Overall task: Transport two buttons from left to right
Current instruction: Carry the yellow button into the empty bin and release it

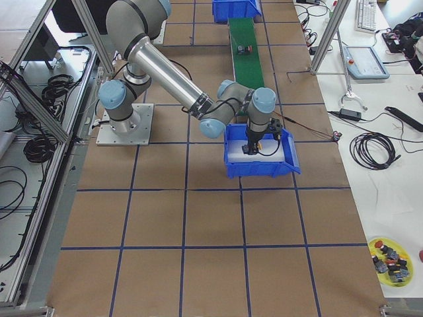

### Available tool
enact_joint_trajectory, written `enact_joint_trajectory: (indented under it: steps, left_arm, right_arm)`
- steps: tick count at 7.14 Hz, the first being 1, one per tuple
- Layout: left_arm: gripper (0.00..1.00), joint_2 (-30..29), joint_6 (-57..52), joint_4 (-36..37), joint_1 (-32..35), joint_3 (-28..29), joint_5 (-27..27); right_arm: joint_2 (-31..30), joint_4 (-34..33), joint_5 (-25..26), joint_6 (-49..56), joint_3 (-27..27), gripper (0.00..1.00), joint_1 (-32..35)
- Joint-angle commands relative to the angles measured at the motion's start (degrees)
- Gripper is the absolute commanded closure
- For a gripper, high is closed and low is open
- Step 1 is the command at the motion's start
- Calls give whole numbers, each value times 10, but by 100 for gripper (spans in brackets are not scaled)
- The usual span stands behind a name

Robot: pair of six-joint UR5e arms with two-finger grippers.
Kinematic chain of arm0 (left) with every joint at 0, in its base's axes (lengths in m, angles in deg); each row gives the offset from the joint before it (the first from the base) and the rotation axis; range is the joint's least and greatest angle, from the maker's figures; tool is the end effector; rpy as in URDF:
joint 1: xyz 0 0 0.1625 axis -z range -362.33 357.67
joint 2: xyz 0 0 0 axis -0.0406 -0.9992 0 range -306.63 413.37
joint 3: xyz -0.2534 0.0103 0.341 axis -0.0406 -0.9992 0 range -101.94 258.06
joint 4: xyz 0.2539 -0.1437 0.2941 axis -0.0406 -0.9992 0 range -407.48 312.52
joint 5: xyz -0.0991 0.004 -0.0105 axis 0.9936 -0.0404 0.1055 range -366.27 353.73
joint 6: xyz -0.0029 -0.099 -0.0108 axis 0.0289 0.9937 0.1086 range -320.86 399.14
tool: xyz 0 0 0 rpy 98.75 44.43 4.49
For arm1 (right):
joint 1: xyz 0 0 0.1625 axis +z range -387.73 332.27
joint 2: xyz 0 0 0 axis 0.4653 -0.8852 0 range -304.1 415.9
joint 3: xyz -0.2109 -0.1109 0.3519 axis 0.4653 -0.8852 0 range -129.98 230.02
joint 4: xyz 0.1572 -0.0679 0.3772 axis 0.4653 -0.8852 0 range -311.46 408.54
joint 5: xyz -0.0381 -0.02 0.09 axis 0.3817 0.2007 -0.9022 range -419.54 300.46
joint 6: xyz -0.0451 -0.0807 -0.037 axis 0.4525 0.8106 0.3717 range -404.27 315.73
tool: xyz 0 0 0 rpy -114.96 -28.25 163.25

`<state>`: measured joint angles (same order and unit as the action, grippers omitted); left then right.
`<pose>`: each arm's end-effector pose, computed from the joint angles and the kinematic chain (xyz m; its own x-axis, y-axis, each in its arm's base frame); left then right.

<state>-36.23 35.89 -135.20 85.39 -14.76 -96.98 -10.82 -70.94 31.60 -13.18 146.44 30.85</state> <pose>-0.1125 -0.4932 0.4710 -0.9998 0.0169 -0.0122 0.0169 0.9999 0.0031 -0.2050 -0.5873 0.2585 -0.9999 0.0056 0.0150 0.0058 0.9999 0.0136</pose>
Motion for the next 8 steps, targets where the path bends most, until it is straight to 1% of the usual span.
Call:
enact_joint_trajectory:
  steps: [1, 2, 3, 4, 5, 8]
  left_arm:
    - [0, -1, 0, 0, 0, 0, 0]
    - [0, 0, 0, 0, 0, 0, 0]
    - [0, -1, 0, 0, 0, 0, 0]
    - [0, 0, 0, 0, 0, 0, 0]
    - [0, 0, 0, 0, 0, 0, 0]
    - [0, 0, 0, 0, 0, 0, 1]
  right_arm:
    - [4, -13, 15, -2, 25, 92, 1]
    - [7, -12, 15, -2, 27, 88, 1]
    - [7, -12, 15, -3, 26, 58, 1]
    - [9, -12, 5, -10, 26, 10, 1]
    - [9, -12, 4, -12, 25, 2, 1]
    - [-2, -11, 6, -12, 11, 1, 1]
